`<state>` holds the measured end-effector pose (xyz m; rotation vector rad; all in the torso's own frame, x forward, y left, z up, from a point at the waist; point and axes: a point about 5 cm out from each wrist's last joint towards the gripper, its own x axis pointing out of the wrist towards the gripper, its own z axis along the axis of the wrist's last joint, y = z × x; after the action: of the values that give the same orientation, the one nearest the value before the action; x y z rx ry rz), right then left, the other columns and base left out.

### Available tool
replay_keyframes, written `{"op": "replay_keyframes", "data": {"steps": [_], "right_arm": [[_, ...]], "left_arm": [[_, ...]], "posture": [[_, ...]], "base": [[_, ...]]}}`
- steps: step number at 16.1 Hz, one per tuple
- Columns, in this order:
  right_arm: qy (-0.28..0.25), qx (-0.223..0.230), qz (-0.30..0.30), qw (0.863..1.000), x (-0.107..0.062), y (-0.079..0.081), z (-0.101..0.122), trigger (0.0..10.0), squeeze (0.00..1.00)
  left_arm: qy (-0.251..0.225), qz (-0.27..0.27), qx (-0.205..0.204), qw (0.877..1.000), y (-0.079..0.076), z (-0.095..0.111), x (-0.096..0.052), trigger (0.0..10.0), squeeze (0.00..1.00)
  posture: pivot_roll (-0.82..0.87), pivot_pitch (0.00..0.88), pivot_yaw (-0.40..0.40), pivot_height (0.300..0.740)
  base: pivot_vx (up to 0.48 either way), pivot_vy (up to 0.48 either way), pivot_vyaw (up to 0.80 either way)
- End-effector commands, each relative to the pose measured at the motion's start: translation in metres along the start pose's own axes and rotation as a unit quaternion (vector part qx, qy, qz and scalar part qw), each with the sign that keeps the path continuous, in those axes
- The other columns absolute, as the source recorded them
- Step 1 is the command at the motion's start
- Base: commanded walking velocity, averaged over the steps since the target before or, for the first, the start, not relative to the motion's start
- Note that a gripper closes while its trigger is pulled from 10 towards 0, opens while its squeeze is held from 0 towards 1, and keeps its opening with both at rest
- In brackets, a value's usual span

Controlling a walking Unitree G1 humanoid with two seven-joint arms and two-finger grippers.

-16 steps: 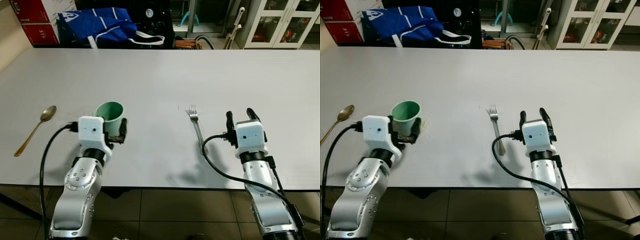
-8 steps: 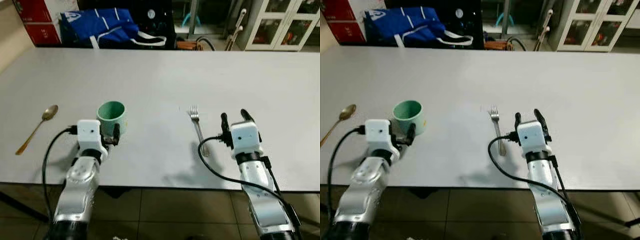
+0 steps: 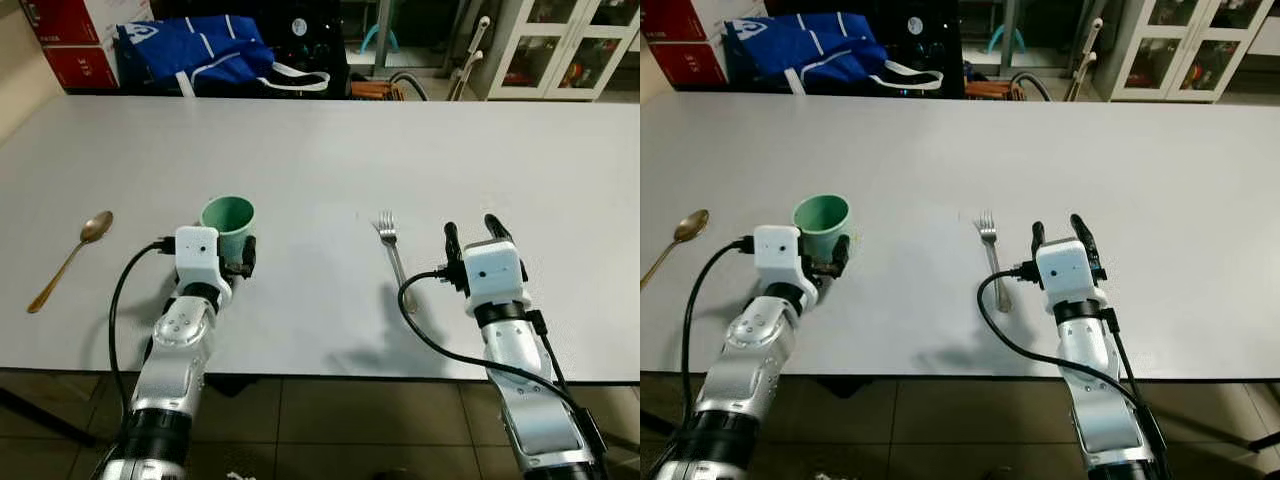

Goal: Setting the table

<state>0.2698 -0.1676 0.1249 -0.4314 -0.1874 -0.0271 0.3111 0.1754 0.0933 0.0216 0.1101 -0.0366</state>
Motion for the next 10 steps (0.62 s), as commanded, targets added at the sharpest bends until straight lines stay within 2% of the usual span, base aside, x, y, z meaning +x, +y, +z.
{"op": "replay_keyframes", "data": {"steps": [1, 2, 6, 10], "right_arm": [[0.007, -0.006, -0.003, 1.000, -0.002, -0.003, -0.001, 10.0, 0.00], [0.008, -0.007, -0.003, 1.000, -0.002, -0.003, -0.001, 10.0, 0.00], [0.012, -0.010, -0.005, 1.000, -0.004, -0.004, -0.001, 10.0, 0.00], [0.016, -0.015, -0.007, 1.000, -0.008, -0.007, -0.002, 10.0, 0.00]], "left_arm": [[-0.002, 0.003, 0.014, 1.000, 0.002, 0.002, 0.004, 10.0, 0.75], [0.007, 0.012, 0.016, 1.000, 0.006, 0.000, 0.010, 10.0, 0.00], [0.027, 0.024, 0.018, 0.999, 0.015, -0.004, 0.026, 10.0, 0.00], [0.038, 0.027, 0.024, 0.999, 0.015, -0.002, 0.039, 10.0, 0.00]], "posture": [[-0.17, 0.012, 0.030, 0.740], [-0.18, 0.017, 0.032, 0.740], [-0.20, 0.027, 0.040, 0.740], [-0.22, 0.038, 0.045, 0.740]], "base": [[0.000, 0.000, 0.00], [0.000, 0.000, 0.00], [0.000, 0.000, 0.00], [0.000, 0.000, 0.00]]}}
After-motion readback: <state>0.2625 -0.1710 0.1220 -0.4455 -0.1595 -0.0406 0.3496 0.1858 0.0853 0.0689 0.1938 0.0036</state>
